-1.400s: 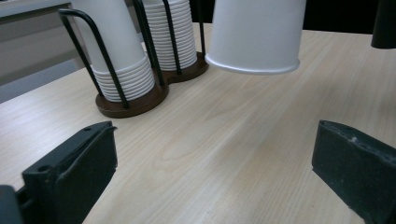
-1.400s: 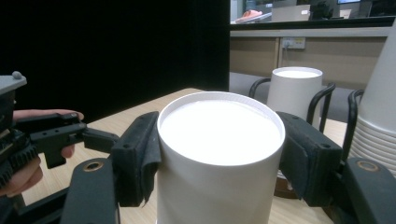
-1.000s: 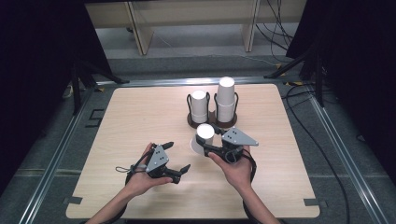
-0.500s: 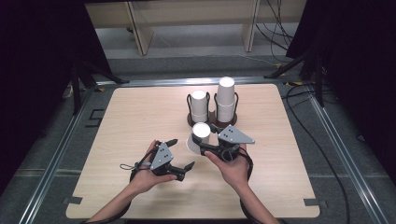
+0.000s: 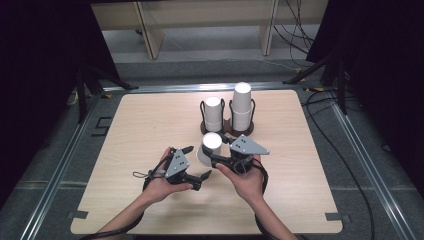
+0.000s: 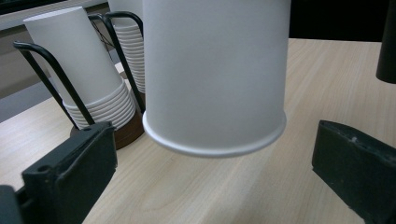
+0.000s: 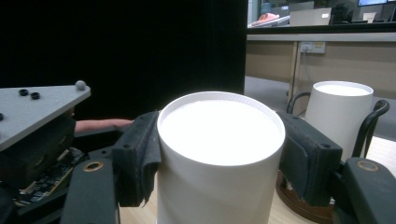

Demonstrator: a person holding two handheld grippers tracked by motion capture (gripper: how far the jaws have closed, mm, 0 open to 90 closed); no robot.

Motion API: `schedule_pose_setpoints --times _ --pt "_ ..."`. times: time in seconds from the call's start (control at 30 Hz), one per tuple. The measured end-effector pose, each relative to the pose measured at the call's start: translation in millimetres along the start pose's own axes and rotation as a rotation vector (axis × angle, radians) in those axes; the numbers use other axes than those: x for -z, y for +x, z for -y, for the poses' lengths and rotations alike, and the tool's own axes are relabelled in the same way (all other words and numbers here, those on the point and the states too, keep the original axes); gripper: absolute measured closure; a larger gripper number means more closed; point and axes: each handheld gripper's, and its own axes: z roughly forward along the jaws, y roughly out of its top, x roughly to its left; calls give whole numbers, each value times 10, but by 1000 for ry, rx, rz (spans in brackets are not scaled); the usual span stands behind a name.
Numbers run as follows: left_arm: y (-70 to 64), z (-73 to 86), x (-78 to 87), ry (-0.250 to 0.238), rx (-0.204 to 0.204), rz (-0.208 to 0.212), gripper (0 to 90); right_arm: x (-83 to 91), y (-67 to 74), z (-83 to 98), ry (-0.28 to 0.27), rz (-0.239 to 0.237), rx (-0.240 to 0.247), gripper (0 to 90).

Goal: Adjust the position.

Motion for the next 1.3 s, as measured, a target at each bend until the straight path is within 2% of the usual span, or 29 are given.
schedule_pose_setpoints --times 0.07,0.1,0.2,0.57,0.83,1.03,1.13,1.17,1.2,1.27,1.3 --pt "8 -12 -24 2 4 3 0 -4 -6 -6 5 13 30 346" --pt "9 -14 -43 -9 6 2 0 -12 1 -1 5 5 23 346" --pt "17 -32 -66 2 -3 1 0 -36 24 5 7 -9 -2 346" --pt "20 -23 -138 -7 3 4 9 -39 37 11 5 -10 9 346" --pt "34 -50 -125 -31 -1 0 69 -21 37 13 17 -5 -8 346" --pt "19 -55 -140 -30 -4 8 92 -31 30 15 1 -13 -9 346" --pt "17 -56 -145 -28 -5 10 91 -13 3 16 11 9 -2 347" --pt "19 -56 -144 -29 -4 7 85 -17 4 23 -5 7 -32 346" --pt "20 -55 -144 -32 -3 4 76 -18 -12 25 -20 3 -37 347" --pt "21 -58 -139 -33 -11 2 67 -5 -40 29 -21 16 -53 347" --pt "20 -60 -139 -34 -15 1 60 1 -52 34 -19 14 -84 347"
